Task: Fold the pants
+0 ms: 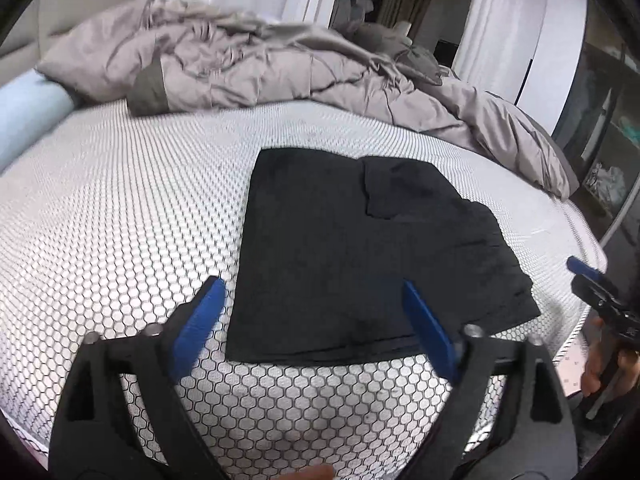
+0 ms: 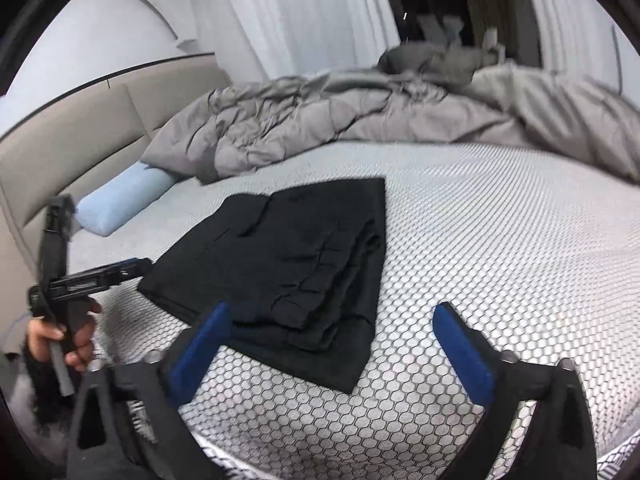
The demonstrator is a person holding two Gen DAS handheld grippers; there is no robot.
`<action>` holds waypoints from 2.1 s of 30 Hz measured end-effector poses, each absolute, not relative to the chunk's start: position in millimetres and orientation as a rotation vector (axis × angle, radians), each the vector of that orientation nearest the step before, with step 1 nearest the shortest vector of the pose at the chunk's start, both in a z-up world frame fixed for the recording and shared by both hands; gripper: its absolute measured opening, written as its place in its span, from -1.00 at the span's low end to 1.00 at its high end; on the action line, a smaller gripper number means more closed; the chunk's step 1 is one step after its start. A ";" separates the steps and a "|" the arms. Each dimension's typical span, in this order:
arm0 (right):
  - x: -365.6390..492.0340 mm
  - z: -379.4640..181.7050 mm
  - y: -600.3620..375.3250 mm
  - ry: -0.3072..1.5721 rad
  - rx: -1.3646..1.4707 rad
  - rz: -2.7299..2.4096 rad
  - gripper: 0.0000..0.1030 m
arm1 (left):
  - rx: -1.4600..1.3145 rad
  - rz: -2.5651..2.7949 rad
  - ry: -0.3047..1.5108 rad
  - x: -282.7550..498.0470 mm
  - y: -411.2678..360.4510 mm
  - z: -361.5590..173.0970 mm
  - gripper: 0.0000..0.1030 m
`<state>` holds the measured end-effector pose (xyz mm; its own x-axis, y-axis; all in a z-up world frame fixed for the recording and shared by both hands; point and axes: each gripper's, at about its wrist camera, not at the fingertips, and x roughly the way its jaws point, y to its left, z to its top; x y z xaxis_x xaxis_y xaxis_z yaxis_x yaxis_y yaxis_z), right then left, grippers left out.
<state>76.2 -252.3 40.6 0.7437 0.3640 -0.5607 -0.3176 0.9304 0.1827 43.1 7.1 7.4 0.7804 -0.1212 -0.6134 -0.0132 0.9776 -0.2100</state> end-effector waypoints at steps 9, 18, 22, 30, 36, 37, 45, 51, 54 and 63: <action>71.1 44.2 -236.1 0.529 0.077 0.407 1.00 | 0.001 -0.012 0.527 26.5 -47.8 25.6 0.99; 80.3 42.2 -222.3 0.517 0.081 0.393 1.00 | 0.045 -0.033 0.514 21.6 -78.4 22.1 0.99; 79.6 41.9 -219.7 0.519 0.074 0.398 1.00 | 0.063 -0.037 0.510 21.9 -82.8 19.7 0.99; 77.2 41.9 -220.6 0.524 0.078 0.397 1.00 | 0.063 -0.042 0.516 22.5 -78.7 17.4 0.99; 76.2 41.8 -217.9 0.525 0.068 0.400 1.00 | 0.056 -0.039 0.514 22.9 -72.8 18.3 0.99; 76.4 41.2 -217.3 0.527 0.063 0.401 1.00 | 0.055 -0.039 0.515 23.2 -72.0 18.5 0.99; 76.7 40.1 -217.1 0.529 0.057 0.403 1.00 | 0.054 -0.035 0.512 23.8 -69.5 18.6 0.99; 76.4 40.0 -217.4 0.531 0.054 0.404 1.00 | 0.055 -0.039 0.512 24.6 -66.7 18.4 0.99; 77.2 39.8 -218.2 0.531 0.055 0.405 1.00 | 0.056 -0.040 0.511 24.9 -66.0 18.4 0.99; 76.6 39.6 -217.4 0.533 0.053 0.405 1.00 | 0.057 -0.043 0.511 25.6 -63.7 17.9 0.99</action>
